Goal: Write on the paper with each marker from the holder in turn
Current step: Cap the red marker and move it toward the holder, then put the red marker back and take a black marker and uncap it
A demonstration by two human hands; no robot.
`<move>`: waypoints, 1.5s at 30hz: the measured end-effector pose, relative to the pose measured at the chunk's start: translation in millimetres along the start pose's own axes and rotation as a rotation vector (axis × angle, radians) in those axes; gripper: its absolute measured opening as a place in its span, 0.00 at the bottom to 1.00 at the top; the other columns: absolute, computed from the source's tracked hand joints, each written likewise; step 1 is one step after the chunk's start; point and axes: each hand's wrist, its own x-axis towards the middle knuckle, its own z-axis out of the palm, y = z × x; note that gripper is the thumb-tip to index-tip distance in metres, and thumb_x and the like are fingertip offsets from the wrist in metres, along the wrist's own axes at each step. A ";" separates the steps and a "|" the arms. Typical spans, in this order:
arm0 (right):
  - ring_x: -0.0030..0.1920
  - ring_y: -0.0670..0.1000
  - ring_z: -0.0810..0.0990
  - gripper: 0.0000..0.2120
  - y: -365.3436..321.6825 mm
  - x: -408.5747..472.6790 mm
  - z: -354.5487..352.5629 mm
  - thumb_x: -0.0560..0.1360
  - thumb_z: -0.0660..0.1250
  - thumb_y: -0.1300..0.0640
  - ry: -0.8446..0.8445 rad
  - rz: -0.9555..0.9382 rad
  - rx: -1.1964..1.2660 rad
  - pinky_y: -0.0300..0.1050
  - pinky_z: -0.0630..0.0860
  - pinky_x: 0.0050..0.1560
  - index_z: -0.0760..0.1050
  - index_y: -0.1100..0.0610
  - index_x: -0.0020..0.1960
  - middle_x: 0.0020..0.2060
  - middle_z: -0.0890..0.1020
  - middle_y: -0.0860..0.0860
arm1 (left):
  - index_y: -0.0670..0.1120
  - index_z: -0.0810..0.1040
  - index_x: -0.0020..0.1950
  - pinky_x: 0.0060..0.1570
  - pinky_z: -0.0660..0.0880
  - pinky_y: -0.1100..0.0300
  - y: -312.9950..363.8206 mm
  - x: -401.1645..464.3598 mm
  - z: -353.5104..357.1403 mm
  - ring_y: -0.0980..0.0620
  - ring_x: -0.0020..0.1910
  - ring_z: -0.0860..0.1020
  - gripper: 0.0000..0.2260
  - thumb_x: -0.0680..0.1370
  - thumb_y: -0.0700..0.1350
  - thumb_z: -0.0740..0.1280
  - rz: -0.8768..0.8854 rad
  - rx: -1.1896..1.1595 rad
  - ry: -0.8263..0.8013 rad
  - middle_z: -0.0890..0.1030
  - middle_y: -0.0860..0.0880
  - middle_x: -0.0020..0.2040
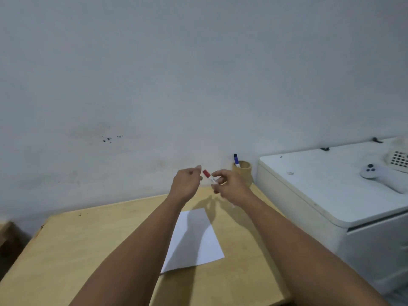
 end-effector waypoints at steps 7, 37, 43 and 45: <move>0.37 0.42 0.83 0.07 13.0 76.7 -117.1 0.81 0.74 0.59 0.454 -0.032 0.014 0.27 0.73 0.32 0.77 0.54 0.55 0.41 0.84 0.46 | 0.47 0.69 0.78 0.67 0.74 0.48 -1.5 59.2 100.1 0.46 0.69 0.76 0.29 0.79 0.54 0.70 0.052 0.173 -0.060 0.77 0.44 0.71; 0.50 0.51 0.86 0.08 54.3 182.4 -74.0 0.72 0.78 0.52 0.149 0.168 -0.381 0.55 0.83 0.57 0.82 0.49 0.36 0.40 0.87 0.45 | 0.53 0.72 0.71 0.55 0.80 0.47 -66.9 130.8 202.8 0.51 0.59 0.80 0.32 0.70 0.58 0.78 0.217 0.146 0.074 0.81 0.53 0.62; 0.47 0.55 0.84 0.12 46.6 181.4 -83.6 0.71 0.79 0.46 0.223 0.201 -0.668 0.54 0.73 0.59 0.85 0.54 0.46 0.41 0.86 0.49 | 0.55 0.73 0.69 0.55 0.80 0.47 -63.5 129.9 202.5 0.52 0.58 0.81 0.32 0.68 0.57 0.79 0.189 0.122 0.076 0.82 0.55 0.61; 0.47 0.55 0.83 0.12 44.1 181.0 -85.6 0.71 0.79 0.46 0.229 0.188 -0.745 0.55 0.68 0.59 0.85 0.53 0.47 0.41 0.86 0.48 | 0.54 0.72 0.70 0.56 0.80 0.48 -63.9 129.7 202.7 0.51 0.59 0.81 0.33 0.69 0.56 0.79 0.193 0.127 0.081 0.81 0.54 0.62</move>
